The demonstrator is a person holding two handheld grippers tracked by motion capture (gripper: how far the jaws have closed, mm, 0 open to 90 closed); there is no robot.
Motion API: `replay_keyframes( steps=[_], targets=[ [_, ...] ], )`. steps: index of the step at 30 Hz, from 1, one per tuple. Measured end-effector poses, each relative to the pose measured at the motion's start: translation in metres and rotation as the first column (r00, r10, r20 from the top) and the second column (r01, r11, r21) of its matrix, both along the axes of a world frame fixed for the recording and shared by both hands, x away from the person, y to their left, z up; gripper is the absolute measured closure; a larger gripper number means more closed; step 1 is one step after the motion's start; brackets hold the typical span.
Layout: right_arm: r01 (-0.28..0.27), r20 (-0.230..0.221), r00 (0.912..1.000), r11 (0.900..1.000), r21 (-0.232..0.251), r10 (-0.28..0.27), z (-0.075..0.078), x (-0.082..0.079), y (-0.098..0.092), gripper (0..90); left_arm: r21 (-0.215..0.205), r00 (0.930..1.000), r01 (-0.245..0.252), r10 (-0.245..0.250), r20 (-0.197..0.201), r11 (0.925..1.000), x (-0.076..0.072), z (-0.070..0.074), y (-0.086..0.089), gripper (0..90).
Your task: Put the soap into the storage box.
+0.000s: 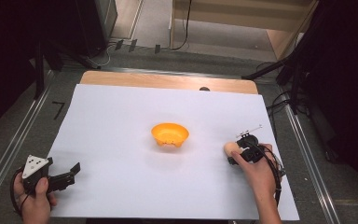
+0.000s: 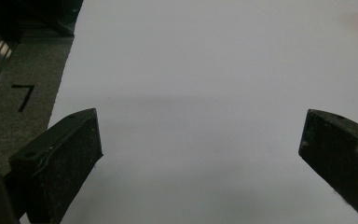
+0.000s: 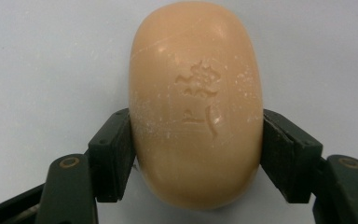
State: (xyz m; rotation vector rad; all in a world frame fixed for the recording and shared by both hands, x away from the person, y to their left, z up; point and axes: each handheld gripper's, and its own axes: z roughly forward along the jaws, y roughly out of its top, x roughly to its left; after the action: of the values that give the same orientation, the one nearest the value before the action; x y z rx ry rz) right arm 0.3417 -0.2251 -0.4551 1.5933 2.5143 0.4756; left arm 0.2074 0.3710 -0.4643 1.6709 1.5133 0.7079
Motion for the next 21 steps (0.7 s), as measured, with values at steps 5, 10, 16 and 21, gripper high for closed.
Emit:
replay_keyframes(
  steps=[5,10,16,21],
  targets=[
    [-0.026,0.049,0.9985,0.997,0.069,0.022,0.006,0.001,-0.007,33.3,-0.001,1.0,-0.001,0.001,-0.002,1.0,0.0,0.0,0.0,0.0],
    [-0.077,0.09,0.9934,0.996,0.054,0.072,0.016,0.002,-0.006,33.3,0.0,1.0,0.0,0.0,-0.003,1.0,0.0,0.0,0.0,0.0],
    [-0.187,0.117,0.9765,0.981,0.044,0.181,0.027,0.005,0.01,33.3,0.0,1.0,0.0,0.0,-0.004,1.0,0.0,0.0,0.0,0.0],
    [-0.254,0.135,0.9588,0.967,0.017,0.25,0.034,0.009,0.025,33.3,-0.001,1.0,0.002,-0.002,-0.005,1.0,0.0,0.0,0.0,0.0]
  ],
)
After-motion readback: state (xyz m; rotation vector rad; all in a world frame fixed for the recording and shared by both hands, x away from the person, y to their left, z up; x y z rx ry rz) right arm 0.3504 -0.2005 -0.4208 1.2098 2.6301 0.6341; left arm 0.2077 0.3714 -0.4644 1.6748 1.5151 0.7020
